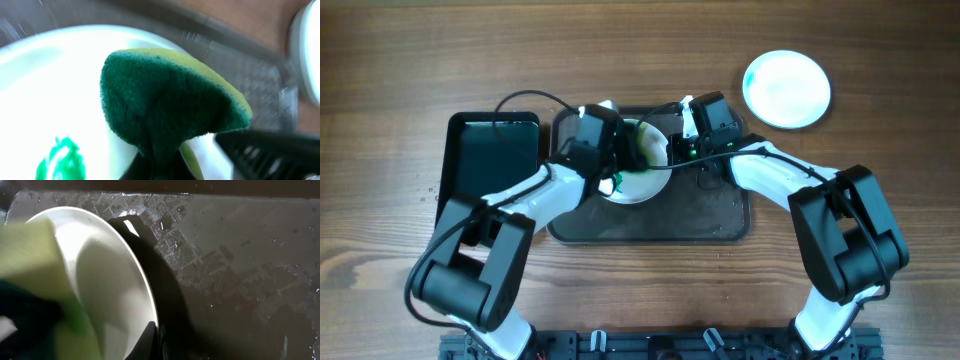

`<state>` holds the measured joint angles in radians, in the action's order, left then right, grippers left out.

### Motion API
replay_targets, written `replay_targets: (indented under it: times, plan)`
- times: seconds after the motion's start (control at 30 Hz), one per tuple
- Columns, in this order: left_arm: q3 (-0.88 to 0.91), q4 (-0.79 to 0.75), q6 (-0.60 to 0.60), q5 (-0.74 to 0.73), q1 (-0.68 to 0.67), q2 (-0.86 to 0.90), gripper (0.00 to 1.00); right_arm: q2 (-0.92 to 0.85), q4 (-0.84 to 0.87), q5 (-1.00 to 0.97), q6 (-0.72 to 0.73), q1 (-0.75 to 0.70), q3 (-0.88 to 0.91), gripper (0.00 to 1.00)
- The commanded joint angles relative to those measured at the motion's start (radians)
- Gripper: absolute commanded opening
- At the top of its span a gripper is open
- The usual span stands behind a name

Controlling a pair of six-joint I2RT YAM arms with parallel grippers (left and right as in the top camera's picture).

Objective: Clean dirty plates on tray and stack at the side
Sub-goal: 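Scrub the last plate with the left-held sponge while the right gripper holds it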

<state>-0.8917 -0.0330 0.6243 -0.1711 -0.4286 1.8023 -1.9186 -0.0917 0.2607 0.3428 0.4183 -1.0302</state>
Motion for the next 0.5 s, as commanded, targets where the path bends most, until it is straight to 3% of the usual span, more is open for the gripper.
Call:
replay_targets:
  times: [0.0, 0.17, 0.3, 0.37, 0.47]
  plan:
    - [-0.002, 0.055, -0.045, 0.056, -0.002, 0.019, 0.04, -0.042, -0.007, -0.027, -0.013, 0.002, -0.010, 0.04]
    - [-0.002, 0.276, -0.101, 0.320, 0.000, 0.019, 0.04, -0.042, -0.025, -0.036, -0.013, 0.001, -0.010, 0.04]
    - [-0.004, 0.335, -0.101, 0.520, 0.000, 0.015, 0.04, -0.042, -0.028, -0.055, -0.010, 0.001, -0.010, 0.04]
    - [-0.019, 0.367, -0.101, 0.570, -0.001, -0.005, 0.04, -0.042, -0.039, -0.056, -0.010, 0.001, -0.010, 0.04]
    - [-0.061, 0.418, -0.100, 0.527, -0.002, -0.067, 0.04, -0.042, -0.063, -0.056, -0.013, 0.001, -0.010, 0.04]
